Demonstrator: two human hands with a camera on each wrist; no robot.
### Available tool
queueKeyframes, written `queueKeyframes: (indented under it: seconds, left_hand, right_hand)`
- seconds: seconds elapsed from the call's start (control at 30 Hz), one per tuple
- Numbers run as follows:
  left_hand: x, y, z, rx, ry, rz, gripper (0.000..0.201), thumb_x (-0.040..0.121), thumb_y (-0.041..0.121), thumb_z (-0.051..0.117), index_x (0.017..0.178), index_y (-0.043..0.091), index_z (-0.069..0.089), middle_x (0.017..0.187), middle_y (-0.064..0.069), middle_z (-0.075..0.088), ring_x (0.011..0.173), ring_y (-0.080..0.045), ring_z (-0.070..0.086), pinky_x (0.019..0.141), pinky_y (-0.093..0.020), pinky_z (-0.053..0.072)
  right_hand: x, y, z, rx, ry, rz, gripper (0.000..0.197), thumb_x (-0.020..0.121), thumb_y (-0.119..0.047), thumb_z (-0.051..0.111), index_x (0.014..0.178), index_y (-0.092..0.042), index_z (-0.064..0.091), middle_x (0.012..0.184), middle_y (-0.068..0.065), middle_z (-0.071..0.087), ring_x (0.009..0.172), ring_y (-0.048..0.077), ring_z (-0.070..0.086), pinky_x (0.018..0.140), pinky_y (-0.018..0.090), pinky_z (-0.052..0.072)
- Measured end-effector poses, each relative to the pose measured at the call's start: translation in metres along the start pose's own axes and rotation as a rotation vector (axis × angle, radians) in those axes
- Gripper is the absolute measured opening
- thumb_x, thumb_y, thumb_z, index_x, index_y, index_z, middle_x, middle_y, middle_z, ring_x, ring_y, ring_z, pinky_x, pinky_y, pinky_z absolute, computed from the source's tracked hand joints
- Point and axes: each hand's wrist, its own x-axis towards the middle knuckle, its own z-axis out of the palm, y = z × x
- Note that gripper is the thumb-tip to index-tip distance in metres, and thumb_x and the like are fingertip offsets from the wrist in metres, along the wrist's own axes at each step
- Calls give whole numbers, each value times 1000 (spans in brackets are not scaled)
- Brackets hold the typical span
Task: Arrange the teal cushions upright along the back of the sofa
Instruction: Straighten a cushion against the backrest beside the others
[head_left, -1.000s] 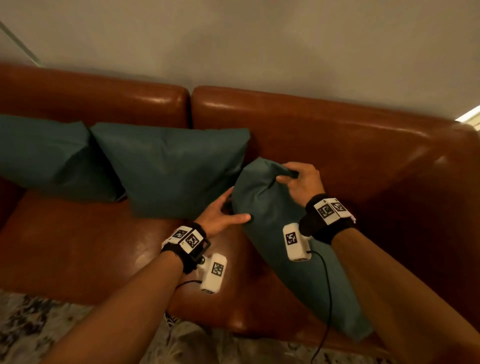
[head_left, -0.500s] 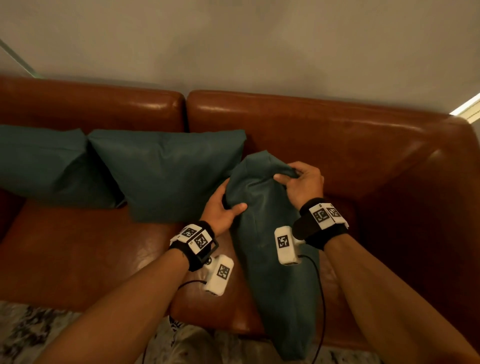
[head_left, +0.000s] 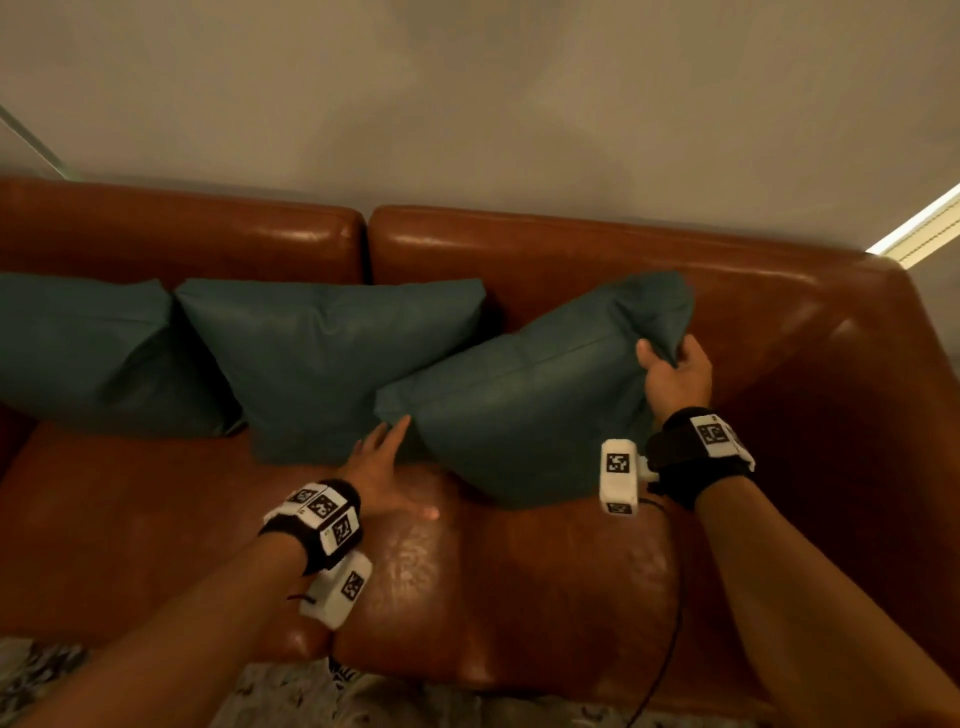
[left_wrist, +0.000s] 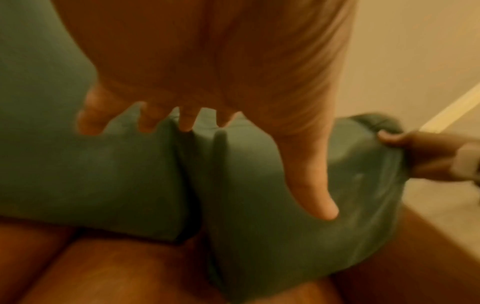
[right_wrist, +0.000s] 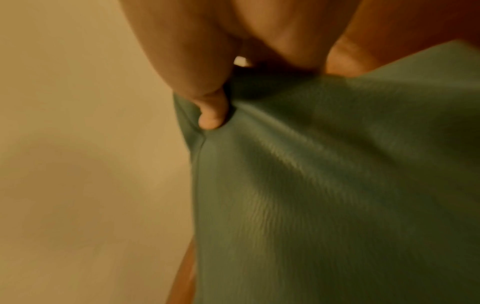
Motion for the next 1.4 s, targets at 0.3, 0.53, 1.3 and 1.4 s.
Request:
queueKeyframes:
  seconds: [0.3, 0.53, 1.3, 1.4]
  left_hand:
    - [49, 25, 41, -701, 154, -161, 111, 63, 12, 88, 152, 12, 22, 150, -8, 39, 138, -26, 40, 106, -34, 39]
    - [75, 86, 61, -944, 236, -32, 76, 65, 3, 84, 133, 9, 53, 132, -11, 61, 114, -21, 58, 97, -32, 45]
    - [181, 117, 87, -835, 280, -171, 131, 51, 1, 91, 148, 33, 9, 154, 0, 33, 137, -27, 38, 95, -47, 47]
    - [193, 118, 82, -875, 228, -253, 125, 49, 1, 91, 140, 44, 17, 152, 4, 34, 138, -35, 37, 91, -65, 47]
  right_hand:
    - [24, 55, -59, 11, -137, 167, 78, 74, -17, 80, 139, -14, 36, 133, 10, 54, 112, 26, 58, 97, 47, 47]
    - [55, 95, -86, -185, -182, 199, 117, 35, -38, 97, 137, -33, 40, 142, 10, 46, 126, 37, 49, 96, 57, 48]
    - [124, 212, -61, -257, -139, 242, 147, 44, -17, 96, 152, -29, -4, 160, 6, 8, 146, 27, 15, 115, 38, 20]
    - [138, 216, -59, -237, -139, 256, 150, 43, -17, 95, 151, -32, -8, 160, 6, 4, 147, 27, 14, 115, 37, 18]
